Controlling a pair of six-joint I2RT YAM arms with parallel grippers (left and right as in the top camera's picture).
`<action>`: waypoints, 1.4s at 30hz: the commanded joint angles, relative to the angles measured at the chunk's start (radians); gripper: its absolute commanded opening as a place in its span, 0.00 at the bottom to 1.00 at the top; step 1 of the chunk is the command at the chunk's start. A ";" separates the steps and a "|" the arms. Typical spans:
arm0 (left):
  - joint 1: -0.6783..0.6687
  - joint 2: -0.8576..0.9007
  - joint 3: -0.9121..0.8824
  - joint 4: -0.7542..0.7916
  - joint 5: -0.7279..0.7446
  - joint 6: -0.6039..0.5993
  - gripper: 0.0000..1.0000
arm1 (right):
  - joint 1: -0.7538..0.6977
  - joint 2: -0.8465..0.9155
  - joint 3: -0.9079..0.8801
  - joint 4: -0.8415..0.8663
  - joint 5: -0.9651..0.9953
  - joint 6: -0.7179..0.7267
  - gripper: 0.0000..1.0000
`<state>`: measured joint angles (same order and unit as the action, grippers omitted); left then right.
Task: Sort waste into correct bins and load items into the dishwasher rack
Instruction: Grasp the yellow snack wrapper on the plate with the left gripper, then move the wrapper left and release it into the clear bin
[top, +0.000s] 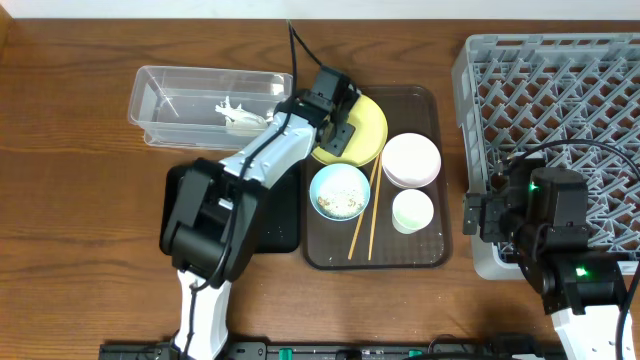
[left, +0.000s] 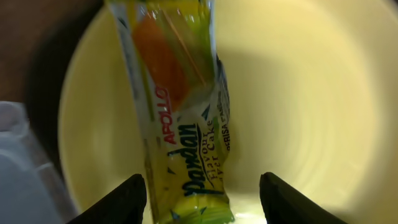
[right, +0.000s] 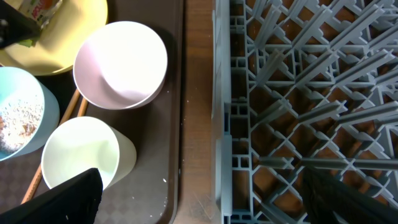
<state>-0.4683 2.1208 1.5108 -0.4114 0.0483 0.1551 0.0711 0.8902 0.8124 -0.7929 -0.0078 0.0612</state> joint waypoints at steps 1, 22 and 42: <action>0.005 0.039 -0.003 0.002 -0.016 0.013 0.61 | 0.006 0.000 0.023 -0.004 -0.004 0.013 0.99; 0.095 -0.266 0.000 -0.098 -0.062 -0.475 0.06 | 0.006 0.000 0.023 -0.006 -0.004 0.013 0.99; 0.294 -0.299 -0.002 -0.141 -0.040 -0.976 0.61 | 0.006 0.000 0.023 -0.011 -0.004 0.013 0.99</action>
<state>-0.1677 1.8477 1.5105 -0.5449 0.0010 -0.8089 0.0711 0.8902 0.8127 -0.8009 -0.0078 0.0612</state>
